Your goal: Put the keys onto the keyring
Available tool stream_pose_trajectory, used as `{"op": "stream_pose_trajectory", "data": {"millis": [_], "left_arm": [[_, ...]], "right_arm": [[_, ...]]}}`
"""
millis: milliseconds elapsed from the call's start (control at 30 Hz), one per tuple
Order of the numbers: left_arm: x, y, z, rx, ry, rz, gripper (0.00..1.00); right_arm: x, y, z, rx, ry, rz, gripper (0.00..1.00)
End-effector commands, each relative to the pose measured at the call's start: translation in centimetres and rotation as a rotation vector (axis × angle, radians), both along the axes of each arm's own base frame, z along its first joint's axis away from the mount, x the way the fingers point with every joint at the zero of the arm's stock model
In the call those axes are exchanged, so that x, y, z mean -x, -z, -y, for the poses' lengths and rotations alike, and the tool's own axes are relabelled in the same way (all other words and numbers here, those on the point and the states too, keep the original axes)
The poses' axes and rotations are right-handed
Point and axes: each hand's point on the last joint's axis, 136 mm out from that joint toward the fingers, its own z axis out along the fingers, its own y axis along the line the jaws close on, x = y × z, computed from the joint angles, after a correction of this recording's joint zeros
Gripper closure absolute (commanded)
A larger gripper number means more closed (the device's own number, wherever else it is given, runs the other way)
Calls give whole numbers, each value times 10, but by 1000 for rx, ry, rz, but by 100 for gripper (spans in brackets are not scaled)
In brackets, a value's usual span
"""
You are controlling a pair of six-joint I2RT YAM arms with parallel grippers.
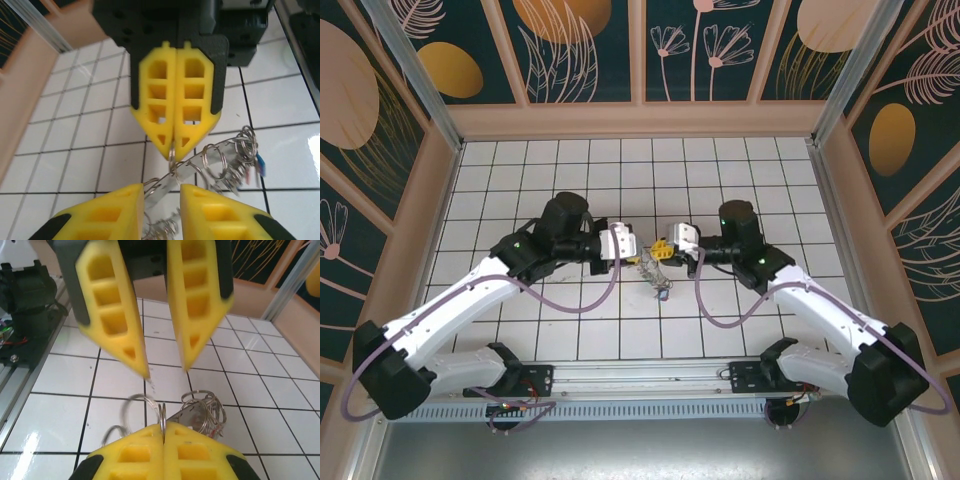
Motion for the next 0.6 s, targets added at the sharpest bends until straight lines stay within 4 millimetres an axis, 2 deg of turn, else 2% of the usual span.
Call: {"op": "stream_pose_trajectory", "data": {"millis": [0, 267, 567], "left_arm": [[-5, -23, 9, 98, -13, 44, 74], [-3, -27, 18, 158, 11, 1, 77], [4, -30, 26, 192, 65, -48, 78]], "right_arm": [[7, -49, 2, -189, -13, 98, 100], [14, -60, 6, -262, -19, 105, 100], [11, -65, 6, -298, 13, 119, 100]]}}
